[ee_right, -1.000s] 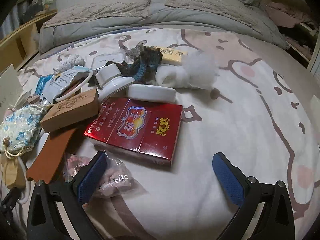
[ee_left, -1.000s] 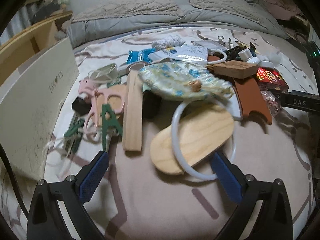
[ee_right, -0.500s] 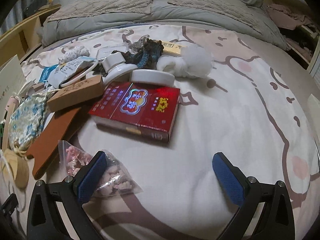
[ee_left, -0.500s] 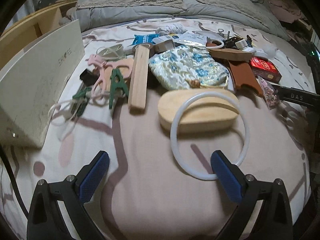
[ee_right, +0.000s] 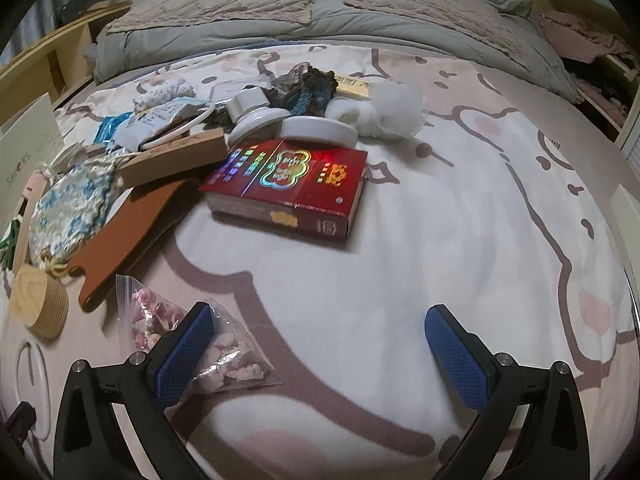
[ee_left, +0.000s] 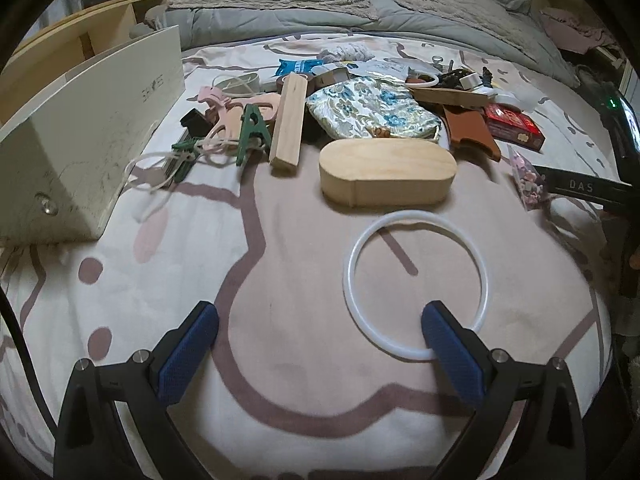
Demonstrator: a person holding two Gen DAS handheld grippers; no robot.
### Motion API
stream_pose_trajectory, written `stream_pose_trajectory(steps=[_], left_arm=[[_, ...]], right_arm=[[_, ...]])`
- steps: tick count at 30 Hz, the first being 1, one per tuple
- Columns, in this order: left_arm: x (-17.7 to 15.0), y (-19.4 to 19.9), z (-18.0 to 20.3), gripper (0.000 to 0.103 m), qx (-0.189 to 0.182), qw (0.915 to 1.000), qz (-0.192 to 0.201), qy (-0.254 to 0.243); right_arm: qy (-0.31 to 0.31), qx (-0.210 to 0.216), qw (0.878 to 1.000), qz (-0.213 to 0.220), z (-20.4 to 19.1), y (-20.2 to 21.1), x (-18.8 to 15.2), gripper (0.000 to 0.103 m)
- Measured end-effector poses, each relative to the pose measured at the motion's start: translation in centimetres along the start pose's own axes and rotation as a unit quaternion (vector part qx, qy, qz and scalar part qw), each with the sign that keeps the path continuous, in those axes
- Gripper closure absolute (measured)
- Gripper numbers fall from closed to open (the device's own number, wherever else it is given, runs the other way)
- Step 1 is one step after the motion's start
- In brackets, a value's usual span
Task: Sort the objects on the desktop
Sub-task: 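Lower the left tool toward the white plastic ring while the right tool approaches the bead bag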
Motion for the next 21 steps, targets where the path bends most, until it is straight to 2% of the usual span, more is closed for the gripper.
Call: stream_pose_trajectory(steps=[6,9,15,17,21], left_arm=[[0.5,1.8,-0.3,0.0,-0.058,0.9959,0.05,0.048],[1.3,2.5,0.2,0.0,-0.087,0.9919,0.077,0.053],[2.2,1.7,2.8,0.0,-0.101,0.9912,0.084,0.014],[2.2,1.3,3.5,0.0,-0.099,0.9919,0.079,0.003],[2.1,0.0,4.1,0.001,-0.084,0.9945,0.062,-0.011]], right_arm=[[0.0,0.005,1.0,-0.007,0.0,0.5,-0.5,0.0],[-0.002,0.007,1.0,0.001,-0.1,1.1,-0.5,0.0],[0.011,0.027,0.999,0.035,-0.9,3.2,-0.4,0.0],[0.008,0.048,0.998,0.049,-1.2,4.3,-0.4,0.0],[0.024,0.085,0.995,0.049,-2.2,5.2,-0.9,0.0]])
Point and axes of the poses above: each gripper's, at about its wrist camera, not at the fingertips, and y roughly against the way its jaws point, z to its right, x to its top, the point moved 4 cm from there along -y, roughly the way its jaws point, and after that the axes turned 13 degrees about -y, right-handed, at the moved point
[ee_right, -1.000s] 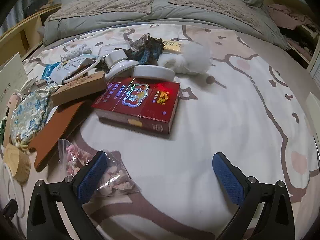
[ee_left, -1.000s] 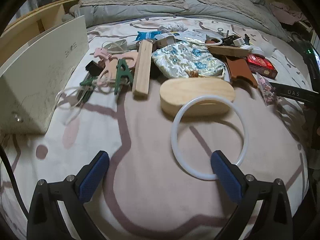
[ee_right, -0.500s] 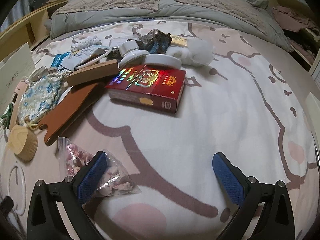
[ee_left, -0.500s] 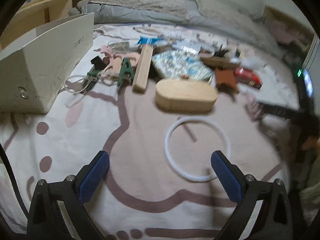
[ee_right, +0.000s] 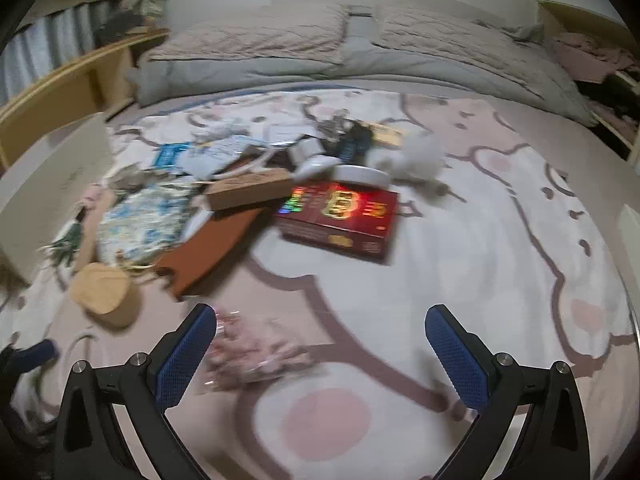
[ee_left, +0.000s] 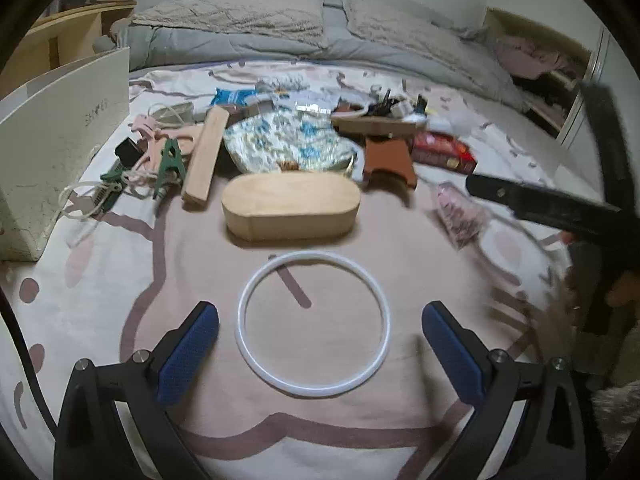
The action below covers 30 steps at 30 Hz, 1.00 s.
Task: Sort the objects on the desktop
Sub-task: 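Lower the left tool toward the white plastic ring while the right tool approaches the bead bag, then position the left tool around the white ring while the right tool aligns over the pink bead bag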
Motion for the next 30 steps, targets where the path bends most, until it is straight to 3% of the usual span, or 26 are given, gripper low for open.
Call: stream_pose_trajectory(steps=[4,8,15,18,30], left_arm=[[-0.3,-0.3,0.1,0.001,0.028,0.9994,-0.004,-0.018],[-0.5,-0.3,-0.5,0.001,0.042,0.999,-0.005,-0.016],[-0.3,-0.7,-1.6,0.001,0.059,0.9982,-0.007,0.003],[-0.2,-0.7,-1.7,0.001,0.063,0.998,-0.006,0.003],[-0.1,-0.6,-2.0,0.001,0.07,0.9975,-0.004,0.006]], right_arm=[[0.023,-0.003,1.0,-0.011,-0.9,-0.5,-0.5,0.0],[-0.009,-0.01,1.0,-0.008,0.6,-0.3,0.0,0.0],[0.0,-0.042,0.997,-0.062,1.1,-2.5,-1.4,0.0],[-0.015,-0.034,0.997,-0.073,1.6,-3.3,-1.2,0.0],[-0.029,-0.025,0.997,-0.061,2.2,-3.6,-0.5,0.0]])
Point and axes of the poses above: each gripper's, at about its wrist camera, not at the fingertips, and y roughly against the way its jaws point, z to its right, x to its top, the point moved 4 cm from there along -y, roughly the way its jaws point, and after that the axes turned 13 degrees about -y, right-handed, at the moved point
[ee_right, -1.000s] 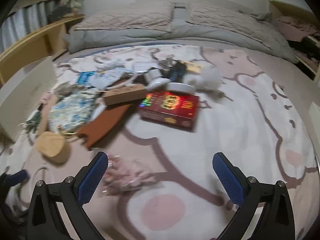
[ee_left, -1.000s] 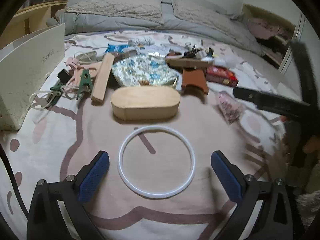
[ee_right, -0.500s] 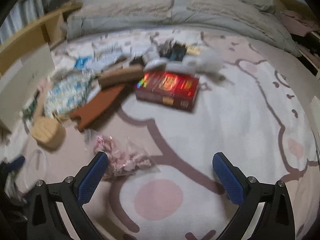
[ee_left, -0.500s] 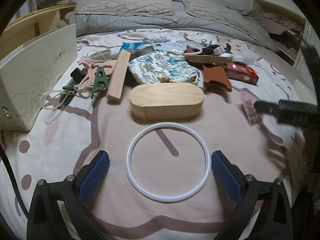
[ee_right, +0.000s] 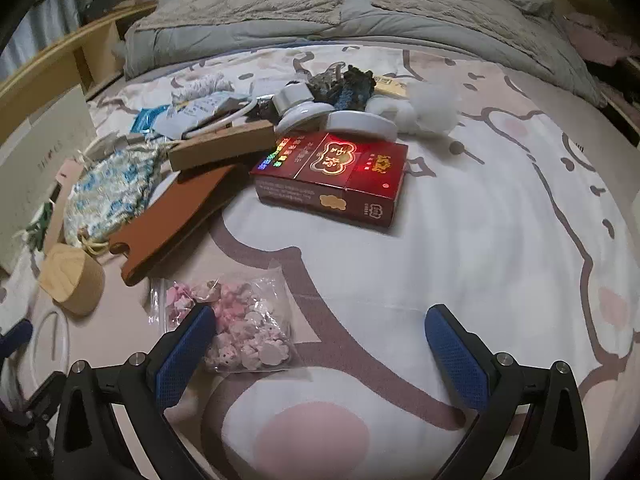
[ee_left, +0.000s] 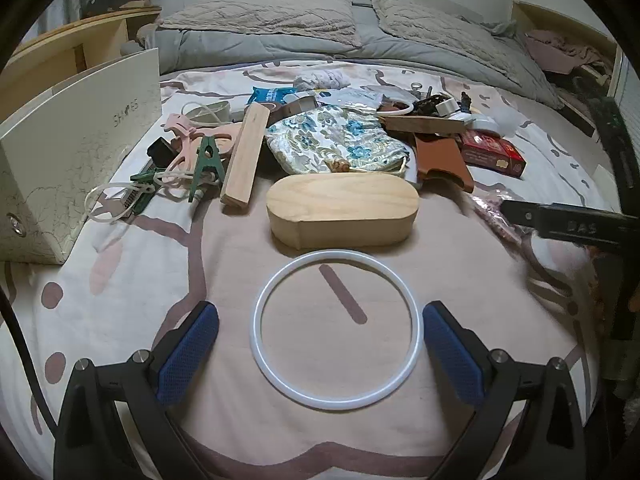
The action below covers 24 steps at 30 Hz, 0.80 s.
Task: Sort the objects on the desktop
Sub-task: 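Position the left tool around the white ring while the right tool aligns over the pink bead bag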
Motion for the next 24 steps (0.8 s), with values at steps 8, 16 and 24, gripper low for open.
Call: stream_pose_trajectory(steps=[8,16,24], left_arm=[[-0.3,-0.3,-1.3,0.0,0.036,0.9993,-0.013,0.004],[-0.5,-0.2,-2.3,0.0,0.034,0.999,-0.013,0.026],[-0.6,-0.3,-2.2,0.0,0.039,0.9989,-0.013,0.023]], right_arm=[[-0.01,-0.026,1.0,-0.002,0.9,-0.1,-0.3,0.0],[0.017,0.056,0.998,0.015,-1.2,1.7,-0.3,0.0],[0.11,0.064,0.992,-0.004,-5.0,0.2,-1.4,0.0]])
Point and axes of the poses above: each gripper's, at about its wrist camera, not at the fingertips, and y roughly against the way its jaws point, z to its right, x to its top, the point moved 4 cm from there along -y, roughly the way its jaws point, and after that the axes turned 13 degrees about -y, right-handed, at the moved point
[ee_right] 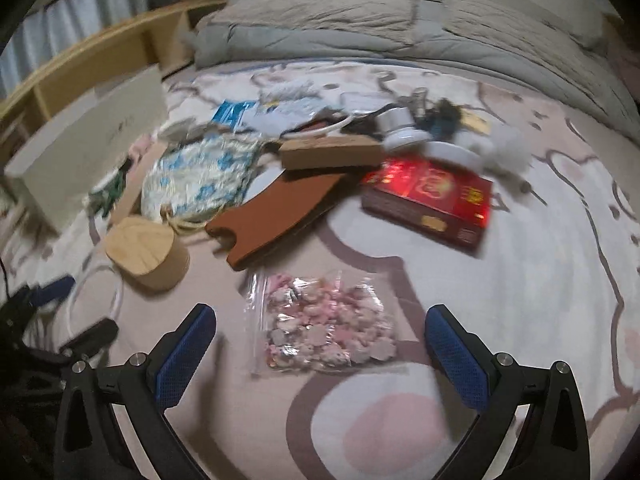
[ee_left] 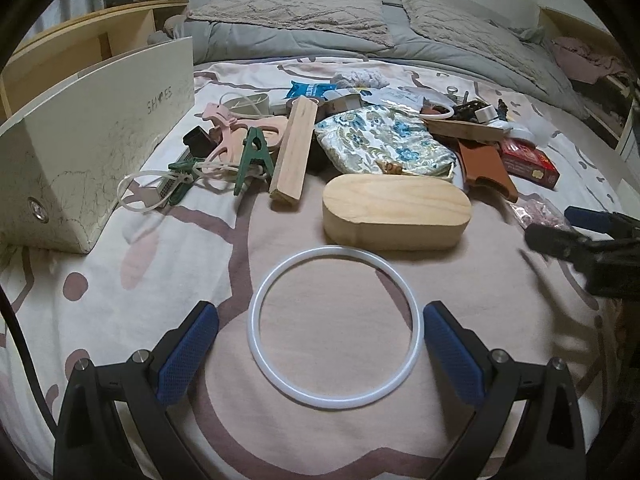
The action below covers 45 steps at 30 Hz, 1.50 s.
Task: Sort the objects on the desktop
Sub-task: 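Position the left tool around the white ring while the right tool aligns over the pink bead bag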
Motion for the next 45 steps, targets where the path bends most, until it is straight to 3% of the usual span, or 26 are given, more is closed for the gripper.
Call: stream_pose_trajectory(steps=[16,24,35,38,45], left_arm=[[-0.1,-0.4,-0.1,0.0,0.0,1.0,-0.002,-0.006],[0.4,-0.4,0.0,0.0,0.009,0.9999,0.006,-0.005],[0.4,0.0,0.4,0.012,0.002,1.0,0.007,-0.005],[0.4,0.2,0.5,0.018,0.001,0.9999,0.011,-0.008],[0.5,0.4,0.6,0.018,-0.002,0.9999,0.014,-0.009]], right_arm=[[0.014,-0.041,0.999,0.004,-0.2,-1.4,-0.5,0.0],[0.007,-0.034,0.999,0.003,0.0,-1.6,-0.4,0.0],[0.002,-0.033,0.999,0.001,0.1,-1.2,-0.3,0.0],[0.002,-0.028,1.0,-0.002,0.1,-0.9,-0.4,0.006],[0.006,-0.025,1.0,0.012,0.0,-0.2,-0.5,0.029]])
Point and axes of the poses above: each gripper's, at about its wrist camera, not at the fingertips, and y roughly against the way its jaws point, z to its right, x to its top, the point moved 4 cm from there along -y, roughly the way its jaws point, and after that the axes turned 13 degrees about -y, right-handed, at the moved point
